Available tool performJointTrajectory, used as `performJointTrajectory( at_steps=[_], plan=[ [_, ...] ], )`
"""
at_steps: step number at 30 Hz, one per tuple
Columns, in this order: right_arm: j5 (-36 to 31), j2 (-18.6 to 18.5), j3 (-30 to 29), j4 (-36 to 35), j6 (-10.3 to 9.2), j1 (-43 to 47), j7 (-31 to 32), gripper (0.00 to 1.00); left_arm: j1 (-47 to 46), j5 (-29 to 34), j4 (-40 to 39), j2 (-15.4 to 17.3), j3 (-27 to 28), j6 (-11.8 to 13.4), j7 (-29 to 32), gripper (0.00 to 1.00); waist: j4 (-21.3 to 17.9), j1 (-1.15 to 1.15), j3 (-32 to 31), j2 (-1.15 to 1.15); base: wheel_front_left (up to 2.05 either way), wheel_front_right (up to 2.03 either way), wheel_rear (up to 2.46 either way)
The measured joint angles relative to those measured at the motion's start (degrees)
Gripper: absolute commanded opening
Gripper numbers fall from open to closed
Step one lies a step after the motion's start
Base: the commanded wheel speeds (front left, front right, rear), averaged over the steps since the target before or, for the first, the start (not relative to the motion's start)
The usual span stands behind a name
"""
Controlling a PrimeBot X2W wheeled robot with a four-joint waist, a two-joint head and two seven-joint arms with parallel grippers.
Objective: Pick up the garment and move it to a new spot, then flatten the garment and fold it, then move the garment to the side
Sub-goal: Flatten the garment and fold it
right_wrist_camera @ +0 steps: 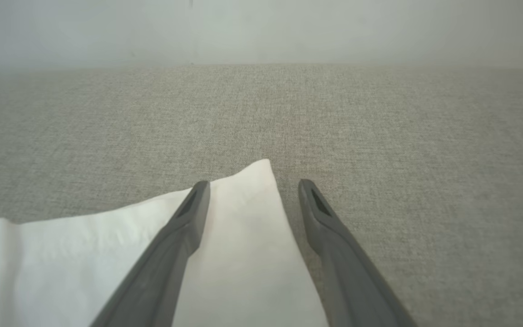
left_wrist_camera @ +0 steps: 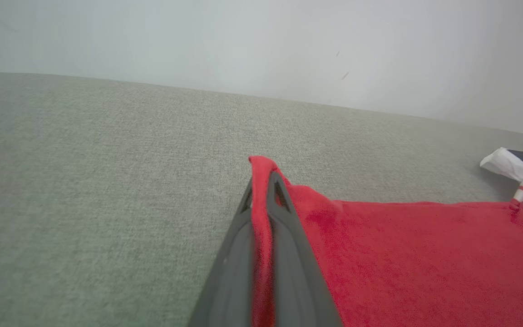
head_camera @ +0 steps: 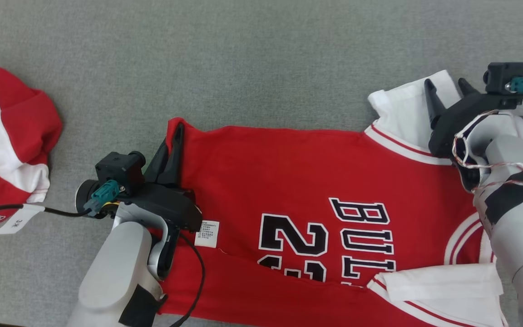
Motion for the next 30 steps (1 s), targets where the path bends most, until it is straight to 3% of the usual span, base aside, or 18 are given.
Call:
performJointTrajectory(
  at_steps=[5, 6, 7, 23, 30],
  plan=[
    [1.0, 0.1, -1.8, 3.5, 0.0, -3.0, 0.6, 1.0, -0.6, 0.0, -0.8, -0.2, -0.6, 0.0, 0.0, 0.0, 1.3, 0.0, 1.8, 0.0, 0.0, 0.0, 0.0],
    [0.3, -0.4, -1.8, 4.1, 0.0, -3.6, 1.3, 0.87, -1.1, 0.0, -1.2, -0.3, -0.8, 0.0, 0.0, 0.0, 1.8, 0.0, 2.4, -0.01, 0.0, 0.0, 0.0],
    [0.2, -0.5, -2.1, 4.4, 0.0, -4.1, 1.4, 0.0, -1.1, 0.0, -1.2, -0.3, -0.9, 0.0, 0.0, 0.0, 2.0, 0.0, 2.7, -0.01, 0.0, 0.0, 0.0],
    [-1.4, -1.4, -3.4, 5.4, 0.0, -5.2, -9.6, 0.0, -0.4, -0.1, -0.3, 0.3, 1.3, 0.0, 0.0, 0.0, 0.8, 0.0, 0.2, -0.01, 0.0, 0.0, 0.0],
    [2.9, -0.5, -1.0, -2.6, 0.0, 2.0, -11.5, 0.0, 2.6, -0.5, 0.1, 1.2, 2.4, 0.0, 0.0, 0.0, -0.7, -0.01, -3.4, -0.01, 0.0, 0.0, 0.0]
  ],
)
